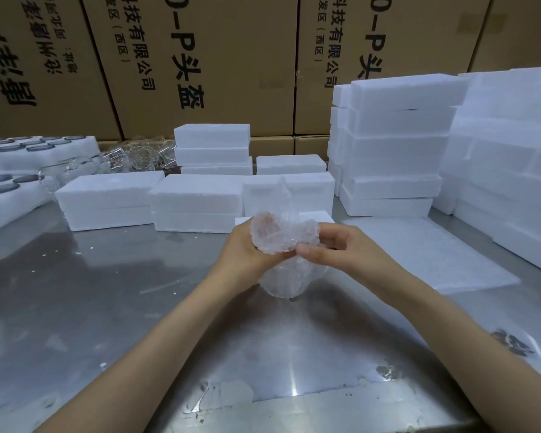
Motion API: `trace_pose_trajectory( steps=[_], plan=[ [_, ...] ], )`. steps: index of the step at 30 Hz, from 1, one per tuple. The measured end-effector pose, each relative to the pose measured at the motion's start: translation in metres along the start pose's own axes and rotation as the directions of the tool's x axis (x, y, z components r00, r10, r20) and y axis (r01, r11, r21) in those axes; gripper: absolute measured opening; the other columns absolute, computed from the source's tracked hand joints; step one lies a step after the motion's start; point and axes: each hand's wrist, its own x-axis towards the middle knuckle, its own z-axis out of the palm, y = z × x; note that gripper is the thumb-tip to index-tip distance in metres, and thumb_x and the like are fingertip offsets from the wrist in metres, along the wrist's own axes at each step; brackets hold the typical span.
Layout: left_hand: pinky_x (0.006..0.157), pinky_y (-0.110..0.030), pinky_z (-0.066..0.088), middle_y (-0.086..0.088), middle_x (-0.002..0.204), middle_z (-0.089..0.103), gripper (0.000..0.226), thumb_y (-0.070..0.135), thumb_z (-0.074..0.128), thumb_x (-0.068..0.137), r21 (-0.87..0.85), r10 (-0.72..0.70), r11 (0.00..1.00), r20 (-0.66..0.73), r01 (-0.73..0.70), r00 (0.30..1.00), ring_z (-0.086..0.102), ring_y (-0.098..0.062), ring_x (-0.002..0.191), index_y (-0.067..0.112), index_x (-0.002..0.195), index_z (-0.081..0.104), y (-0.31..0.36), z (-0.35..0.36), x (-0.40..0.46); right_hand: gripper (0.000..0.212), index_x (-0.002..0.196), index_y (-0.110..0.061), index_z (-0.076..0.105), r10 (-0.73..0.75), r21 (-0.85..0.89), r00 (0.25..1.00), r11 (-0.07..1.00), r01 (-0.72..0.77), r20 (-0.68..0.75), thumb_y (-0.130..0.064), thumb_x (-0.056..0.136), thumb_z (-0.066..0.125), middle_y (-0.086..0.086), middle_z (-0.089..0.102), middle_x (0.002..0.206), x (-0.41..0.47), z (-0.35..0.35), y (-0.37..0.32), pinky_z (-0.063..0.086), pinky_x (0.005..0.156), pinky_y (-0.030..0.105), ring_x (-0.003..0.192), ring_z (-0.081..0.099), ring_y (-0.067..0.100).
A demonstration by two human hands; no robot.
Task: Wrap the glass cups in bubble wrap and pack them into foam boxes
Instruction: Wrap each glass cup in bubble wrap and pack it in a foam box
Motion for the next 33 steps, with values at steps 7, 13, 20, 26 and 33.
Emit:
trace_pose_trajectory(
  steps=[7, 13, 20, 26, 33],
  plan=[
    [0.083, -0.043, 0.055, 0.006, 0.096, 0.07, 0.05, 0.063, 0.071, 0.058, 0.155, -0.013, 0.988, -0.004, 0.013, 1.0, 0.067, -0.01, 0.093, 0.03, 0.095, 0.064, 0.006, 0.0, -0.003, 0.008, 0.094, -0.024, 0.064, -0.08, -0.101, 0.951, 0.994, 0.052, -0.297, -0.018, 0.089, 0.064, -0.006, 0.062, 0.053, 0.008, 0.01, 0.002, 0.046, 0.057, 0.018, 0.052, 0.054, 0.01],
    [0.086, -0.035, 0.049, 0.014, 0.098, 0.061, 0.049, 0.064, 0.058, 0.068, 0.316, 0.128, 0.94, 0.037, -0.133, 0.991, 0.06, -0.007, 0.095, 0.025, 0.097, 0.056, 0.011, -0.007, -0.01, 0.013, 0.073, -0.026, 0.069, -0.13, -0.343, 0.948, 0.939, 0.023, -0.291, -0.019, 0.084, 0.067, -0.015, 0.052, 0.05, 0.013, 0.007, 0.006, 0.034, 0.054, 0.011, 0.053, 0.046, 0.001],
    [0.077, -0.033, 0.046, 0.001, 0.095, 0.059, 0.031, 0.027, 0.068, 0.076, 0.441, 0.504, 0.722, 0.191, -0.532, 0.842, 0.056, -0.018, 0.087, 0.007, 0.099, 0.059, 0.02, -0.004, -0.018, 0.022, 0.055, -0.029, 0.062, -0.109, -0.448, 0.959, 0.894, -0.021, -0.261, -0.041, 0.073, 0.066, 0.002, 0.057, 0.059, 0.011, 0.009, -0.001, 0.039, 0.059, 0.031, 0.059, 0.049, 0.016],
    [0.083, -0.035, 0.045, -0.001, 0.1, 0.063, 0.041, 0.03, 0.077, 0.072, 0.578, 0.447, 0.609, 0.315, -0.543, 0.837, 0.06, -0.022, 0.092, 0.007, 0.103, 0.063, 0.017, -0.006, -0.015, 0.04, 0.047, -0.037, 0.054, -0.062, -0.535, 0.975, 0.843, -0.063, -0.213, -0.03, 0.086, 0.056, -0.009, 0.055, 0.053, 0.008, 0.005, 0.0, 0.043, 0.059, 0.035, 0.054, 0.051, 0.012],
    [0.084, -0.036, 0.041, 0.0, 0.078, 0.062, 0.039, 0.046, 0.078, 0.071, 0.675, 0.379, 0.539, 0.34, -0.504, 0.861, 0.057, -0.023, 0.082, 0.01, 0.078, 0.065, 0.012, -0.012, -0.01, 0.034, 0.085, -0.035, 0.07, -0.104, -0.244, 0.949, 0.969, 0.03, -0.298, -0.025, 0.075, 0.038, -0.014, 0.072, 0.083, 0.007, 0.008, 0.003, 0.048, 0.075, 0.017, 0.086, 0.064, 0.001]
  ],
)
